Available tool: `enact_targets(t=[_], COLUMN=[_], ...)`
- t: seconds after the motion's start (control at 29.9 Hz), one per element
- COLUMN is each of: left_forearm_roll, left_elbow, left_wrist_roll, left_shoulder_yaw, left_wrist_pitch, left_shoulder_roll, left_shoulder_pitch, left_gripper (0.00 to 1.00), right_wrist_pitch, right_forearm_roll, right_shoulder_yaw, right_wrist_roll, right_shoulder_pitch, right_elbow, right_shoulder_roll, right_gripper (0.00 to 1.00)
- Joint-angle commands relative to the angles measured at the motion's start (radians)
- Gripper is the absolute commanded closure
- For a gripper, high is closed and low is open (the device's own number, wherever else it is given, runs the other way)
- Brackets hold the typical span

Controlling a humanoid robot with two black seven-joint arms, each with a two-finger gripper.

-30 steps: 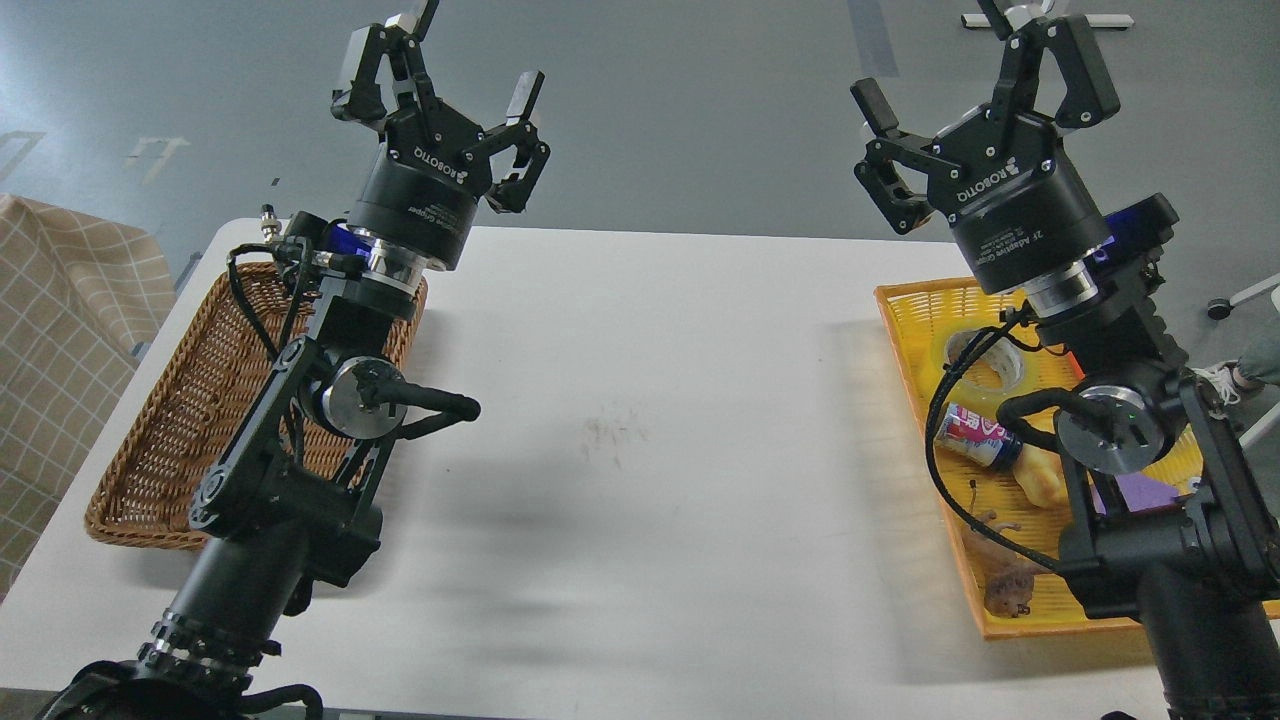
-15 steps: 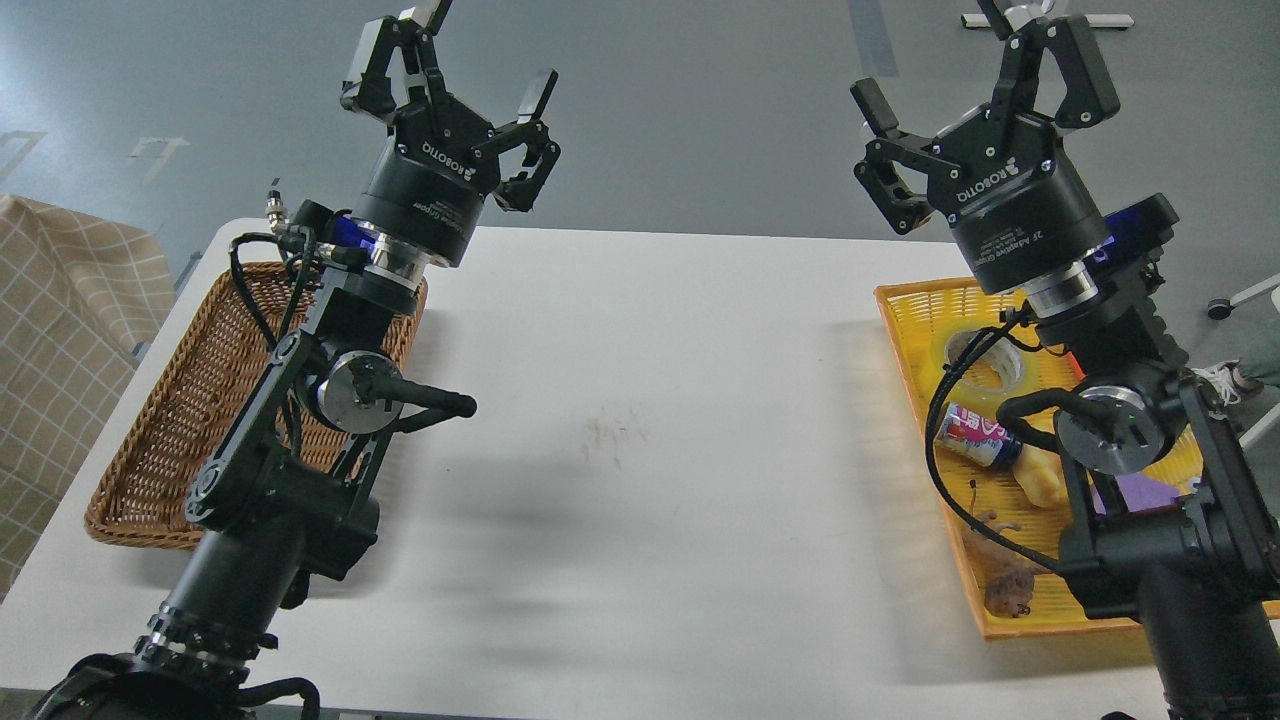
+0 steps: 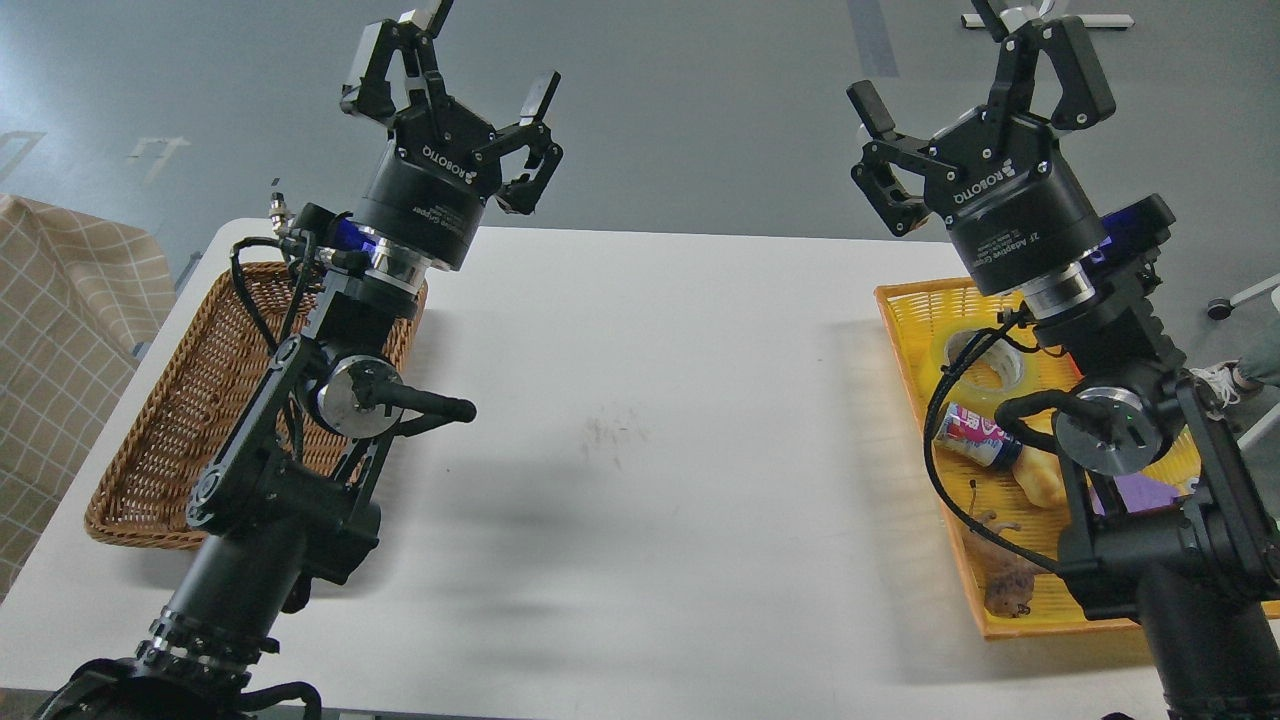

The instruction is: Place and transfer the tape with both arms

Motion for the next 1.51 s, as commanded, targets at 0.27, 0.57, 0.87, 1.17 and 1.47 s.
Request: enact_targets(t=[0.27,0.57,0.87,1.17,1.47], left_forearm_roll=[0.001,0.003,0.009,0.010,0.009], left_elbow=[0.009,0.009,-0.003,-0.011,-0.012], left_wrist_roll=[-0.005,-0.003,-0.006,-0.008,-0.006], left_shoulder_yaw=[-0.015,-0.006,-0.002,-0.006,-0.008], left_wrist_pitch=[-0.007,-0.007,-0.006,-0.003,0.001], left_shoulder_roll=[0.007,0.009,0.012,0.034,0.030], left_shoulder_pitch=[0.035,0.040,0.037,0.040,0.054], left_gripper=[0.02,0.02,0.02,0.02,0.02], right_wrist_pitch=[0.000,0.000,0.000,0.000,0.000], right_forearm_roll=[0.002,0.002,0.002,-0.289,-0.613], right_shoulder_yaw=[0.001,-0.001,0.003,-0.002,0.009], right_wrist_roll=[0.000,0.000,0.000,0.000,0.005], right_shoulder_pitch=[0.000,0.000,-0.003,0.005,-0.006], right_elbow=[0.001,-0.008,-0.003,-0.020,-0.002], right_shoulder_roll=[0.000,-0.005,-0.009,-0.182,-0.239], right_gripper=[0.00,0.00,0.00,0.00,0.00])
